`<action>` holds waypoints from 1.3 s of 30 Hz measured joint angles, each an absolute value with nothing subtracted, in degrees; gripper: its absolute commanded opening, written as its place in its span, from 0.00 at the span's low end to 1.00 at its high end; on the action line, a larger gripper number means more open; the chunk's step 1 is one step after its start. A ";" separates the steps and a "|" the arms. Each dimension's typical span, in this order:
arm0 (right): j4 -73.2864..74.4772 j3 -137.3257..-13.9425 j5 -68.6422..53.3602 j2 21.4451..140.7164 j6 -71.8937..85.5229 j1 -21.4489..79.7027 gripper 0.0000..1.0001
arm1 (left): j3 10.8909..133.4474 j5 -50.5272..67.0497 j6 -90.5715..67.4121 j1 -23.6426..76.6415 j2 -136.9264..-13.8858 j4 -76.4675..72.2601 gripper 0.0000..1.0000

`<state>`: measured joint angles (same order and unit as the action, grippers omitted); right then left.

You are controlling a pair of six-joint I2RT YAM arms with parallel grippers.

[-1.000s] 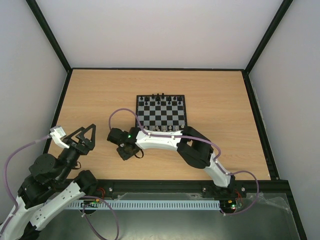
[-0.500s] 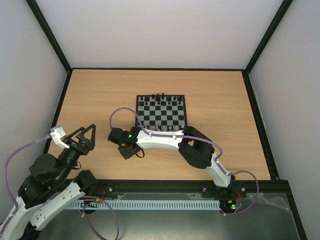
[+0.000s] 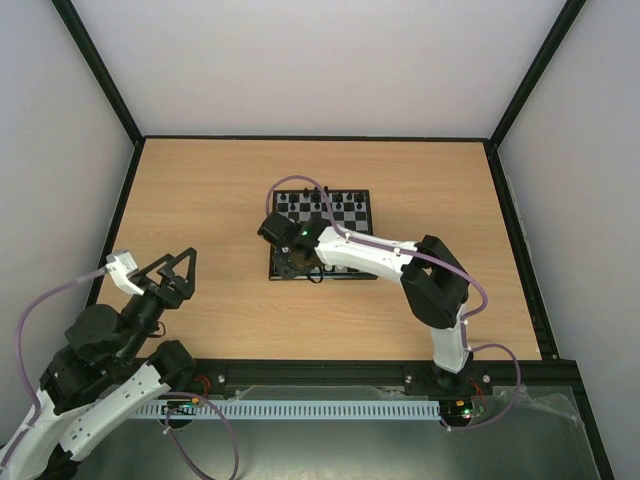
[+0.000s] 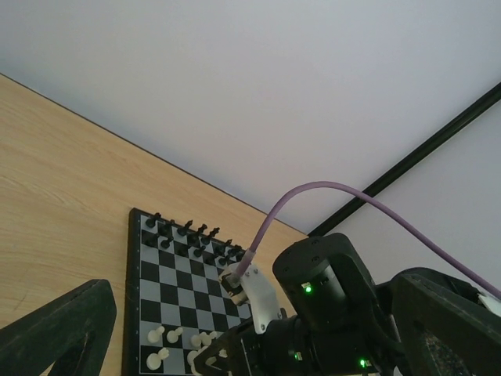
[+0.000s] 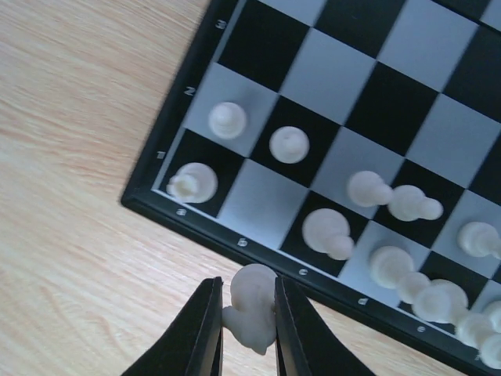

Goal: Set up the chess pieces on the board
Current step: Place the chess piece on the chessboard.

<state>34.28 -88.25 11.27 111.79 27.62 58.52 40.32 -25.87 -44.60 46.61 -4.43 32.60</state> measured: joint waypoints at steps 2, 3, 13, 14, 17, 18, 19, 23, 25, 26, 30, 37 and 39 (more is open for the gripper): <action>34.26 -87.42 11.25 111.79 27.33 57.56 0.12 | 40.12 -25.78 -44.58 46.61 -4.84 32.51 0.99; 34.20 -87.05 11.22 111.79 27.18 57.21 0.12 | 40.03 -25.74 -44.58 46.61 -5.06 32.49 1.00; 32.25 -86.30 10.15 112.09 25.71 55.24 0.13 | 39.20 -25.54 -44.56 46.61 -7.03 30.87 1.00; 32.05 -86.32 9.96 112.31 25.63 55.18 0.13 | 39.13 -25.52 -44.56 46.61 -7.25 30.59 1.00; 31.75 -86.59 9.30 113.30 25.26 55.09 0.13 | 38.94 -25.52 -44.56 46.61 -7.68 30.24 0.99; 31.68 -86.63 9.19 113.62 25.12 55.09 0.13 | 38.85 -25.52 -44.53 46.61 -7.95 30.11 1.00; 31.68 -86.72 9.06 113.99 24.97 55.09 0.13 | 38.81 -25.52 -44.53 46.61 -8.01 30.00 1.00; 31.57 -87.72 8.64 115.59 24.58 55.07 0.13 | 38.57 -25.54 -44.49 46.61 -8.38 29.71 0.99; 31.57 -88.38 8.38 116.25 24.43 55.00 0.13 | 38.54 -25.54 -44.36 46.61 -8.69 29.47 1.00; 31.51 -88.62 8.32 116.53 24.38 54.96 0.13 | 38.54 -25.54 -44.34 46.61 -8.73 29.41 0.99; 31.42 -88.99 7.99 117.34 24.18 54.83 0.13 | 38.54 -25.54 -44.14 46.61 -8.84 29.15 1.00; 31.40 -89.38 7.92 117.78 23.81 54.59 0.15 | 38.54 -25.56 -43.92 46.61 -9.19 28.95 0.99; 31.42 -89.89 7.90 117.95 23.73 54.43 0.16 | 38.54 -25.56 -43.90 46.61 -9.32 28.93 0.99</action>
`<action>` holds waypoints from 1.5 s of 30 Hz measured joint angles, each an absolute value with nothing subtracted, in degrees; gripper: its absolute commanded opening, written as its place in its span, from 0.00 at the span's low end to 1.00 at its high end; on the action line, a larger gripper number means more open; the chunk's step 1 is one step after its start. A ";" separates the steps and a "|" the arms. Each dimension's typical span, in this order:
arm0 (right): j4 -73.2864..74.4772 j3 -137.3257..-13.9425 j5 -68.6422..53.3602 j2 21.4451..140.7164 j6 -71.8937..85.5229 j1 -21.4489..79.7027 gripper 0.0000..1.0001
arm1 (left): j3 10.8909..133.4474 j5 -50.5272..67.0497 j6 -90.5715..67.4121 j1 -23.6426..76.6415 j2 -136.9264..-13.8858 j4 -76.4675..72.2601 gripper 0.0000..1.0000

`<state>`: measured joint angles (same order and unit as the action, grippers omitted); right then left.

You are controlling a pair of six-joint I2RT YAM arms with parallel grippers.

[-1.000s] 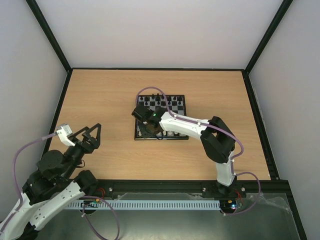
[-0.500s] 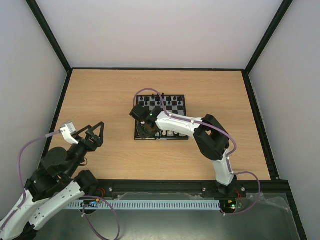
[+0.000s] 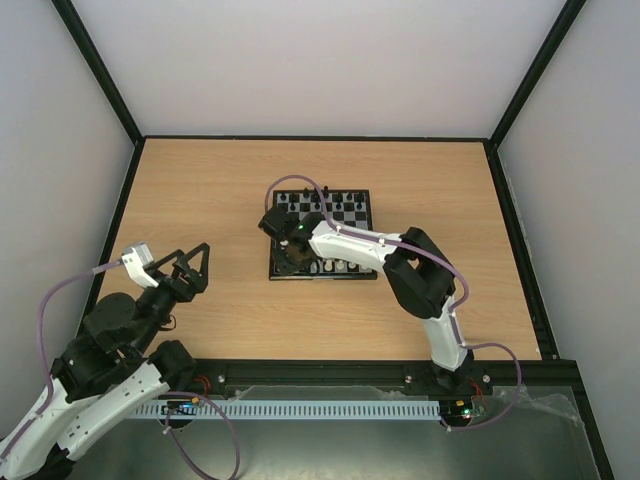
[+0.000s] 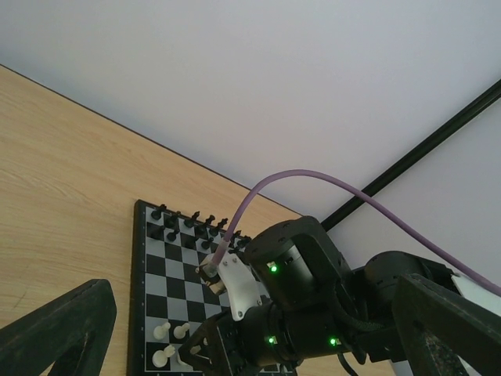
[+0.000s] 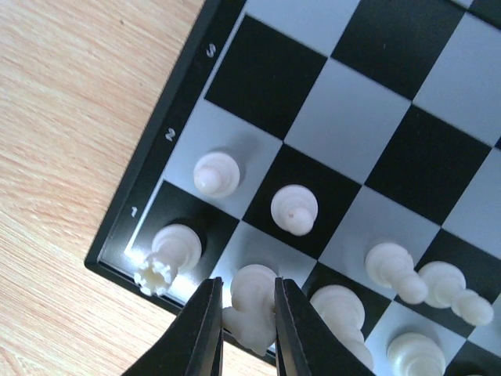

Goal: Set up the chess pieces on the board
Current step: Place the chess piece on the chessboard, then reset both arms

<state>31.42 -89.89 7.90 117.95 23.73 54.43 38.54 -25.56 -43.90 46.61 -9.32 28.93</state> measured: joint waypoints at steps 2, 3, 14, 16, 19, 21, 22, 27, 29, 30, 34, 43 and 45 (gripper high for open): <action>31.35 -90.54 7.90 118.17 23.55 54.28 0.15 | 38.54 -25.56 -43.88 46.61 -9.45 28.88 0.99; 31.35 -90.78 7.92 118.21 23.53 54.19 0.15 | 38.54 -25.56 -43.88 46.61 -9.50 28.86 1.00; 31.38 -91.20 7.62 118.32 23.33 53.98 0.16 | 38.41 -25.56 -43.86 46.61 -9.58 27.79 0.99; 31.35 -91.20 7.51 118.32 23.31 53.98 0.16 | 38.20 -25.56 -43.86 46.61 -9.58 27.68 1.00; 31.33 -91.20 7.44 118.32 23.33 53.95 0.16 | 37.69 -25.56 -43.86 46.61 -9.63 27.62 1.00; 31.31 -91.18 7.29 118.32 23.33 53.98 0.16 | 37.47 -25.56 -43.86 46.61 -9.80 27.64 0.99; 31.14 -91.07 7.22 118.32 23.33 53.98 0.17 | 37.43 -25.56 -43.88 46.61 -9.89 27.64 0.99; 30.59 -89.84 6.92 118.34 23.31 53.95 0.17 | 37.39 -25.56 -43.88 46.61 -9.91 27.55 0.99; 30.33 -89.82 6.85 118.34 23.31 53.95 0.18 | 37.21 -25.54 -43.90 46.61 -9.91 27.53 1.00; 30.17 -89.82 6.83 118.34 23.31 53.95 0.20 | 37.15 -25.56 -43.90 46.61 -9.91 27.55 0.99; 29.93 -89.65 6.74 118.34 23.20 53.95 0.30 | 37.10 -25.54 -43.90 46.61 -9.91 27.55 0.99; 29.65 -88.66 6.57 118.08 23.14 53.95 0.49 | 37.10 -25.54 -43.90 46.61 -9.91 27.53 0.99; 29.63 -88.31 6.35 117.58 23.14 53.95 0.51 | 37.10 -25.54 -43.92 46.61 -9.93 27.53 0.99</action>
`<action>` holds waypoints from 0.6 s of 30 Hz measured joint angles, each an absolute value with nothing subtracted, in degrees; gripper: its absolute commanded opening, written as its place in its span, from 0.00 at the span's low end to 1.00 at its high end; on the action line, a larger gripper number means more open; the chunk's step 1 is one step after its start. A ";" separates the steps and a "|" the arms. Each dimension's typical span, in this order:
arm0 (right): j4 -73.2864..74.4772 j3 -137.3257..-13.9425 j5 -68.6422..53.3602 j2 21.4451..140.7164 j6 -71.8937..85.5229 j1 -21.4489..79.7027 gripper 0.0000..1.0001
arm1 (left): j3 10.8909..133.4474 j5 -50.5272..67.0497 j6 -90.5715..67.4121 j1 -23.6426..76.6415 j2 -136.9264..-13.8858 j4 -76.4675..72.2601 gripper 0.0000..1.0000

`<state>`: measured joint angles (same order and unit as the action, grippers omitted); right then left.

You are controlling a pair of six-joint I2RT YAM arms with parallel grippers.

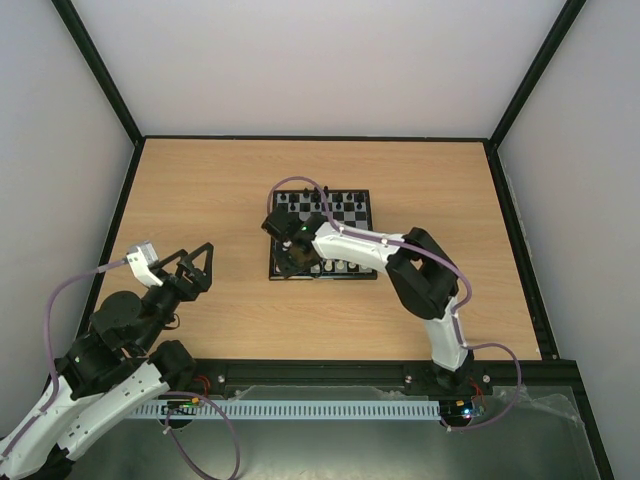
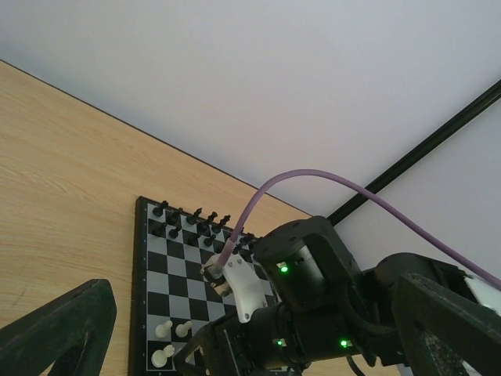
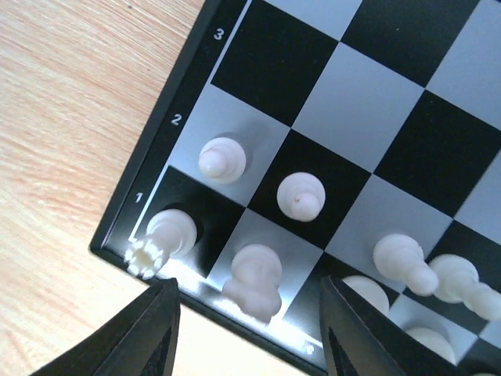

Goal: Set up the chess pieces on the board
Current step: Reset both arms

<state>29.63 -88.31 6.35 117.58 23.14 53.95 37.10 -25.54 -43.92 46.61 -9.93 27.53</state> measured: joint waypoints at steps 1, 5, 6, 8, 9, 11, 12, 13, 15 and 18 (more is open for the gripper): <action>29.52 -87.90 6.04 116.90 23.09 53.95 0.52 | 37.10 -25.54 -43.92 46.61 -9.96 27.53 0.99; 28.88 -86.06 4.64 112.51 23.09 53.95 0.54 | 37.10 -25.54 -43.92 46.61 -10.55 27.44 0.99; 28.51 -85.54 4.12 110.85 23.11 53.95 0.54 | 37.10 -25.54 -43.90 46.61 -10.81 27.40 0.99; 28.10 -84.99 3.38 107.66 23.14 53.95 0.60 | 37.10 -25.54 -43.90 46.61 -11.35 27.20 1.00; 27.92 -84.77 3.16 106.34 23.18 53.95 0.68 | 37.10 -25.56 -43.90 46.61 -11.70 27.00 0.99; 27.18 -83.79 3.07 102.19 23.42 53.95 0.95 | 37.10 -25.58 -43.90 46.61 -12.64 26.15 1.00; 26.63 -83.09 3.49 99.92 23.38 53.98 0.99 | 37.10 -25.69 -43.88 46.61 -13.32 25.65 1.00; 26.11 -82.37 4.01 97.86 23.86 53.98 0.99 | 37.10 -25.82 -43.86 46.61 -14.00 25.26 0.99; 25.02 -80.25 5.69 92.95 23.57 53.95 0.99 | 37.04 -26.26 -43.68 46.61 -16.01 24.03 1.00; 23.14 -76.09 10.50 85.06 24.03 53.95 0.99 | 35.99 -28.01 -43.09 46.61 -19.35 21.52 1.00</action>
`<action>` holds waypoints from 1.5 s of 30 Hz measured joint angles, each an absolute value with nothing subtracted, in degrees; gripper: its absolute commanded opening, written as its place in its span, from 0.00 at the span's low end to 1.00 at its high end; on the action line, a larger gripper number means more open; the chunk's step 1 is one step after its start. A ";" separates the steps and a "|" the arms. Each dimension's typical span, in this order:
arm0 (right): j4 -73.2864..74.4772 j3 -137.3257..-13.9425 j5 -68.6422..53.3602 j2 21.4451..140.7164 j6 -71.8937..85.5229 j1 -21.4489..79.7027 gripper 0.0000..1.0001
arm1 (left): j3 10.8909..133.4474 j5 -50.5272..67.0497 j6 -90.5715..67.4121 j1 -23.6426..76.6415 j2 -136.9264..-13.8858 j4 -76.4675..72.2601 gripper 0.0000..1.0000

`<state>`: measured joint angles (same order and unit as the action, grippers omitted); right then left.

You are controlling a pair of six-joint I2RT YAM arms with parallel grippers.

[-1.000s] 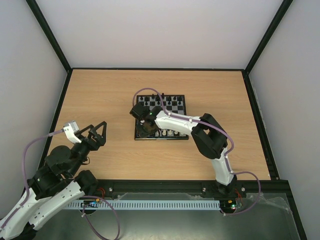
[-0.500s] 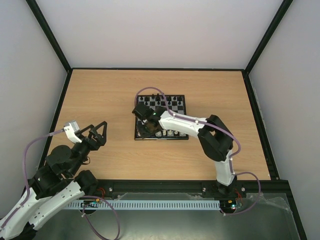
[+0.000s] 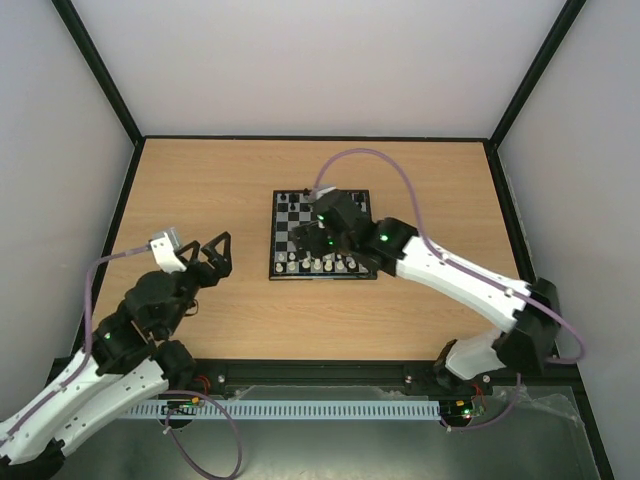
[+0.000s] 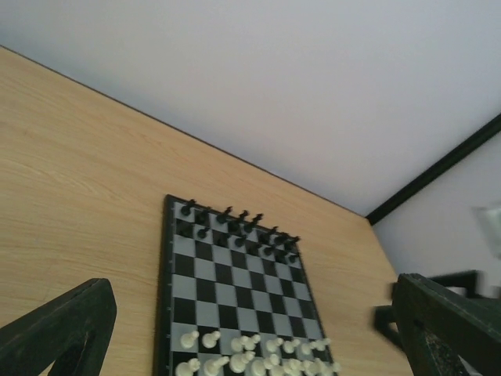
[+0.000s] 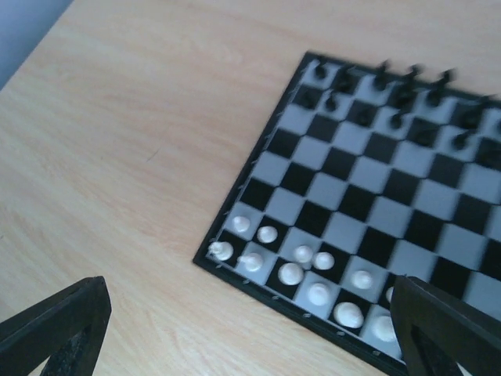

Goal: Set up the chess pieces on the board
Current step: Reset both arms

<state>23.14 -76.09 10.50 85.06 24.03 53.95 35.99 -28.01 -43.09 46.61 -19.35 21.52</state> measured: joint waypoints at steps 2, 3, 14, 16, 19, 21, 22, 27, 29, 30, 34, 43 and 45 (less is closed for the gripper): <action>22.04 -73.23 14.74 80.75 24.49 53.84 0.99 | 34.87 -30.55 -42.52 46.61 -21.63 19.92 1.00; 21.58 -71.50 17.39 78.54 24.77 53.69 0.99 | 34.44 -32.34 -42.33 46.61 -23.05 19.38 1.00; 7.38 -37.87 28.93 49.74 24.86 32.29 0.99 | 26.55 -51.07 -37.80 45.12 -32.91 11.05 0.99; 4.40 -33.54 28.38 47.13 24.88 28.71 0.99 | 26.17 -52.47 -35.66 42.96 -32.88 8.69 1.00; 0.97 -30.76 28.88 47.75 24.88 26.74 0.99 | 25.82 -52.95 -32.42 38.13 -32.34 5.13 1.00; -0.91 -29.63 28.99 48.49 24.88 25.54 0.99 | 24.34 -52.62 -29.98 35.05 -31.24 2.35 1.00; -1.85 -29.06 28.97 48.66 24.93 24.88 0.99 | 23.16 -52.07 -28.64 33.50 -30.46 0.95 1.00; -6.37 -25.76 28.86 48.82 24.86 19.86 0.99 | 16.53 -48.27 -22.76 26.59 -27.11 -4.80 1.00; -7.60 -24.91 28.36 49.15 24.91 17.34 0.98 | 14.50 -46.72 -20.67 24.40 -27.00 -7.38 1.00; -8.64 -24.23 27.66 49.39 25.08 15.53 0.99 | 13.30 -45.71 -19.22 23.35 -27.27 -9.45 1.00; -11.79 -22.57 27.18 50.85 25.78 10.41 0.99 | 8.93 -41.12 -13.74 20.14 -31.20 -18.74 1.00; -21.74 -19.38 31.42 59.18 26.83 8.49 0.98 | 7.79 -30.30 -9.10 11.79 -52.88 -35.77 1.00; -23.92 -19.35 32.49 61.01 26.87 8.25 0.98 | 8.43 -28.93 -9.15 10.50 -59.55 -39.40 1.00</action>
